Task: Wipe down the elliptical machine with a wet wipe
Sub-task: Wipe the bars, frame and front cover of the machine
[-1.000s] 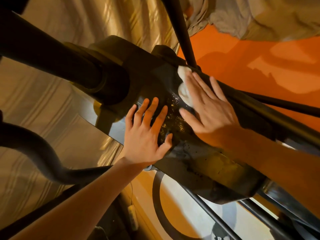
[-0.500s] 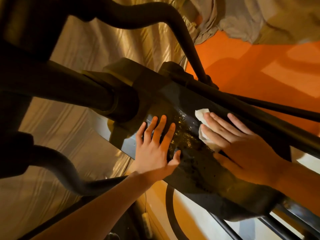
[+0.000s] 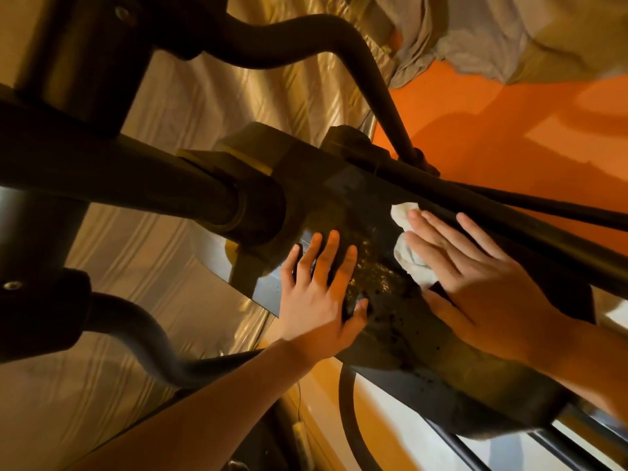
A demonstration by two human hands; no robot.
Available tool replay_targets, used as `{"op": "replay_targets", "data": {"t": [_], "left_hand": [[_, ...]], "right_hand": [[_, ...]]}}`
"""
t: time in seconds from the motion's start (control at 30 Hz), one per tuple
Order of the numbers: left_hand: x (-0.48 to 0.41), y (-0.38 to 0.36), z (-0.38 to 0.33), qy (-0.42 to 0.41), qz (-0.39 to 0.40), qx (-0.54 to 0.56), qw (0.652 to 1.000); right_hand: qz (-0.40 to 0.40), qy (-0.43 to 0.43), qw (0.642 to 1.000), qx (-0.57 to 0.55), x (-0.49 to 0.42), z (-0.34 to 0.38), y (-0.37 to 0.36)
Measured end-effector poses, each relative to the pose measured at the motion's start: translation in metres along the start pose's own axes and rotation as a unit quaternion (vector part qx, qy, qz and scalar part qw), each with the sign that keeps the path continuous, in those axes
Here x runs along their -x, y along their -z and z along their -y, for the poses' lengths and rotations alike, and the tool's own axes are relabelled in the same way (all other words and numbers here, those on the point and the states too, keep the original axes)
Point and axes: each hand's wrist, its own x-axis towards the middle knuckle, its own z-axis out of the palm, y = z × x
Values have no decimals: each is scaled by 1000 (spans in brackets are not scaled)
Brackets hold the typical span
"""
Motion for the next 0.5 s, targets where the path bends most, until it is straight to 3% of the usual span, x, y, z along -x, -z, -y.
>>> {"op": "replay_targets", "data": {"t": [0.1, 0.23, 0.5], "left_hand": [[0, 0, 0, 3, -3, -6, 1000], [-2, -1, -1, 14, -9, 11, 1000], [-1, -3, -1, 8, -27, 37, 999]], "right_hand": [[7, 5, 1000, 16, 14, -6, 7], [-29, 30, 995, 96, -34, -3, -1], [26, -5, 999, 18, -153, 38, 6]]}}
